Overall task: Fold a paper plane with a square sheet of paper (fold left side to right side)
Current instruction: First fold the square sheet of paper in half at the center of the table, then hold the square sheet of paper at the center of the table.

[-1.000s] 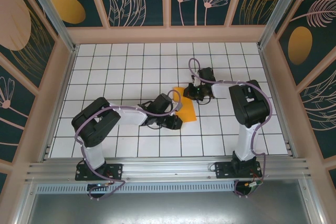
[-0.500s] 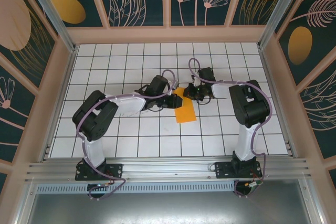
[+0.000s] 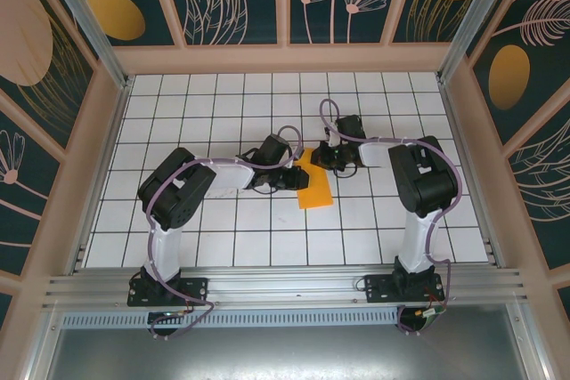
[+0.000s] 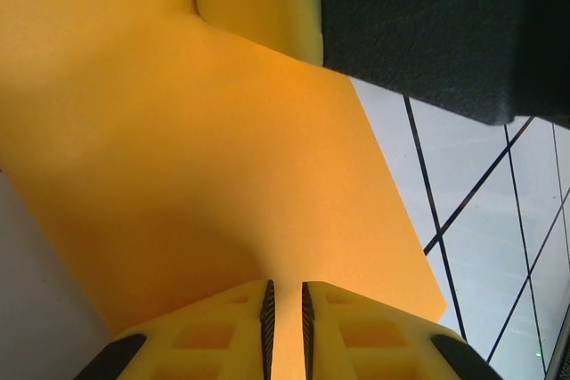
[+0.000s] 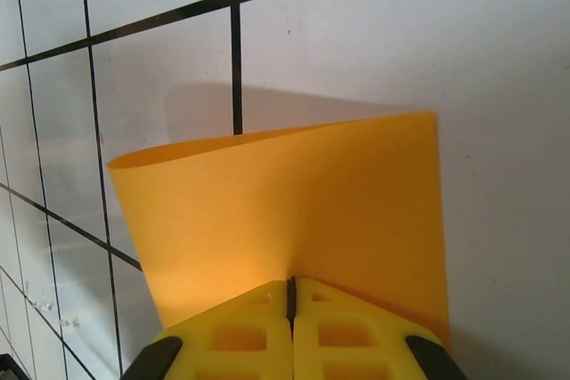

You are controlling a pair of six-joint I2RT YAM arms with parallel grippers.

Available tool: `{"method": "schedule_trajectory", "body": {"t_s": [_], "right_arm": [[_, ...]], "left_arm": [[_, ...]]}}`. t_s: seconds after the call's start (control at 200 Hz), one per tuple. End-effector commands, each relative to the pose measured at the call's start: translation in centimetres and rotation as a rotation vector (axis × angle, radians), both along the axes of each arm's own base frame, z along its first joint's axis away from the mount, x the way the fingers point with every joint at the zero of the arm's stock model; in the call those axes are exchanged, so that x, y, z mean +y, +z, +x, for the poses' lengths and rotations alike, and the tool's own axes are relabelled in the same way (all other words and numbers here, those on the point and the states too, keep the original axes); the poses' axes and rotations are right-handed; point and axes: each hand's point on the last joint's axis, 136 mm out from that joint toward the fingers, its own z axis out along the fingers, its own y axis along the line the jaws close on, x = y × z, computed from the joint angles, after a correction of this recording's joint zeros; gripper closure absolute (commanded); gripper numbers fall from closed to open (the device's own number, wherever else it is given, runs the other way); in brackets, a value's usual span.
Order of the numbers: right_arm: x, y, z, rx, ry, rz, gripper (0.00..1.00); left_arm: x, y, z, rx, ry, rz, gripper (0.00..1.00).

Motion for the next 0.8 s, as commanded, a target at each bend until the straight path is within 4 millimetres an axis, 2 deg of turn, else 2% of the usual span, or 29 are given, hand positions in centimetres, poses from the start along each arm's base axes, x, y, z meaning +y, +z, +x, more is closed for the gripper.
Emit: {"method": "schedule_trajectory", "body": {"t_s": [0.0, 0.13, 0.19, 0.25, 0.42, 0.49, 0.58, 0.796], "right_arm": [[-0.2, 2.5, 0.2, -0.092, 0.013, -0.004, 0.88], [-2.0, 6.0, 0.1, -0.196, -0.029, -0.044, 0.68], [-3.0, 7.3, -0.7, -0.223, -0.047, -0.066, 0.65], [-3.8, 7.5, -2.3, -0.213, -0.051, -0.084, 0.65], [-4.1, 5.5, -8.1, -0.090, -0.034, -0.030, 0.82], [-3.7, 4.6, -9.7, -0.051, -0.021, -0.005, 0.87], [-3.2, 3.4, -10.6, -0.016, -0.003, 0.004, 0.89], [-2.3, 1.1, -11.0, 0.053, 0.036, -0.034, 0.90]], "left_arm": [[0.3, -1.4, -0.3, 0.031, 0.026, 0.023, 0.80], [0.6, -1.9, -0.5, 0.041, 0.037, 0.041, 0.80], [0.6, -1.9, -0.5, 0.041, 0.040, 0.043, 0.80], [0.6, -1.9, -0.4, 0.038, 0.041, 0.044, 0.80], [0.6, -1.8, -0.4, 0.035, 0.041, 0.048, 0.80], [0.7, -1.8, -0.4, 0.033, 0.042, 0.053, 0.80], [0.8, -1.8, -0.4, 0.032, 0.040, 0.060, 0.80], [0.8, -1.6, -0.2, 0.028, 0.043, 0.063, 0.80]]}}
